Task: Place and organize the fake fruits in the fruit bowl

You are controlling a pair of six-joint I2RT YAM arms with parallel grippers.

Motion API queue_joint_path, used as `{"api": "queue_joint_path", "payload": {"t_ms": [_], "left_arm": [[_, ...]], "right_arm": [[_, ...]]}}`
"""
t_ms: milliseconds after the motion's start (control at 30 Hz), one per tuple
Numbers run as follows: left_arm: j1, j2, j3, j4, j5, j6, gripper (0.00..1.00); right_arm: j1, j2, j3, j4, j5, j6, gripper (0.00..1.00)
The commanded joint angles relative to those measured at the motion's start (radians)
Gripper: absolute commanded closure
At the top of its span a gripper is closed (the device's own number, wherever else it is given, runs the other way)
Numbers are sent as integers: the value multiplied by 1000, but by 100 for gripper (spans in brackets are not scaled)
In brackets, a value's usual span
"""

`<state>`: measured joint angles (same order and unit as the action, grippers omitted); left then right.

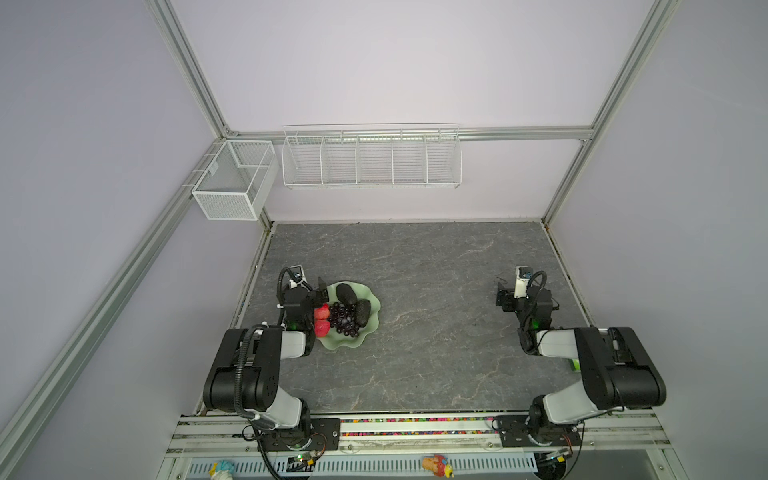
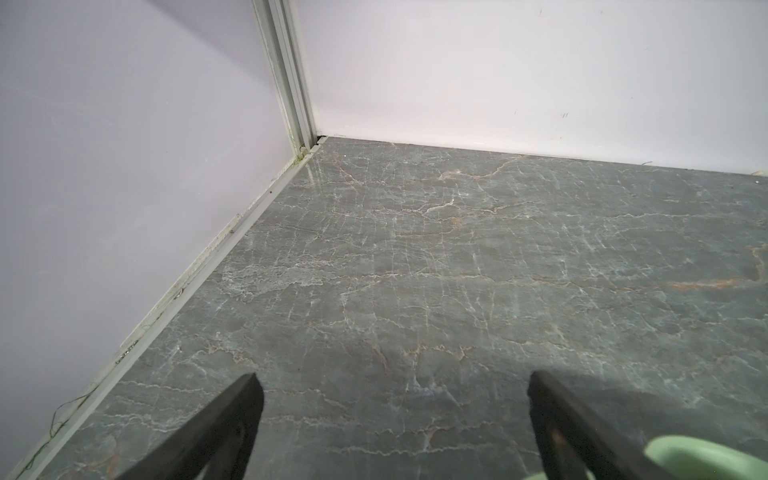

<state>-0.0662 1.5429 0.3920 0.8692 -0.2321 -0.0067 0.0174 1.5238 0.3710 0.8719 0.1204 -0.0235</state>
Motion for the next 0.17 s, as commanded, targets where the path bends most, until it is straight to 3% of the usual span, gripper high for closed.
{"api": "queue_joint_path", "payload": {"t_ms": [0,133], "left_arm": [[3,8,7,28,-10,-9,1],[3,8,7,28,-11,-8,1]], "right_arm": [[-17,12,19,-8,-36,-9,11],[-17,10,17,-10,-39,-10,11]]}}
